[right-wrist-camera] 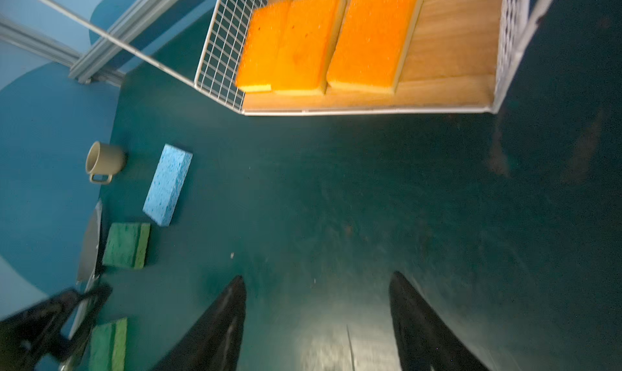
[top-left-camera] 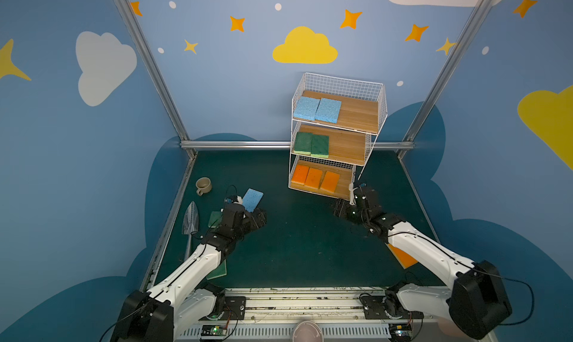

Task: Arrange cleaning sponges on a shelf
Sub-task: Move the cleaning sponge to the shelf.

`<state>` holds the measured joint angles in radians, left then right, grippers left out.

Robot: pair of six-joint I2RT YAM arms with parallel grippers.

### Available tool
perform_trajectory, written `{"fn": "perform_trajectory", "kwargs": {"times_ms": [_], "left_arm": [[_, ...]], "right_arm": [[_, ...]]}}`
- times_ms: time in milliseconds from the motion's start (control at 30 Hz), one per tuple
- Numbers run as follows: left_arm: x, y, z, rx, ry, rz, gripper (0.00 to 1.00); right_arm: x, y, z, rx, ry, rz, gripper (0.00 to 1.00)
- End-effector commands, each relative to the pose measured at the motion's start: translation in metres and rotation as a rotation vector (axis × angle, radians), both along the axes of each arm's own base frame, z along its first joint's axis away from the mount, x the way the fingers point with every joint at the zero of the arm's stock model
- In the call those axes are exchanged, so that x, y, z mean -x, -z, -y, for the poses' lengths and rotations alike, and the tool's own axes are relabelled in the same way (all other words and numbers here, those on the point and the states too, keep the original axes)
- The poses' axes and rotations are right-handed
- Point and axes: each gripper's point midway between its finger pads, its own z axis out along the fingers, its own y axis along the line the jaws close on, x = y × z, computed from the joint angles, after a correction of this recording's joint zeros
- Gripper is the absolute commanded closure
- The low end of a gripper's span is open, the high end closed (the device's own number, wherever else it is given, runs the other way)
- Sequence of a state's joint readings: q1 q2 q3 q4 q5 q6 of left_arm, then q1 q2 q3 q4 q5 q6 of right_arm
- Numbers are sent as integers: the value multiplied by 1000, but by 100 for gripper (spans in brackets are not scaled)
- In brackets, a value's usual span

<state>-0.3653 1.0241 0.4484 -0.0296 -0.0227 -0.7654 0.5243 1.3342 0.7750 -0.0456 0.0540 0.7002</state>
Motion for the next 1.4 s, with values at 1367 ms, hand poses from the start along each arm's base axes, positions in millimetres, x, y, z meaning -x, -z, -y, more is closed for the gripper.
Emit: {"fn": "perform_trajectory", "kwargs": {"times_ms": [1367], "left_arm": [[20,-8,8,13,62,112,0]], "right_arm": [[-155,86,17,164,220,-164,29]]}}
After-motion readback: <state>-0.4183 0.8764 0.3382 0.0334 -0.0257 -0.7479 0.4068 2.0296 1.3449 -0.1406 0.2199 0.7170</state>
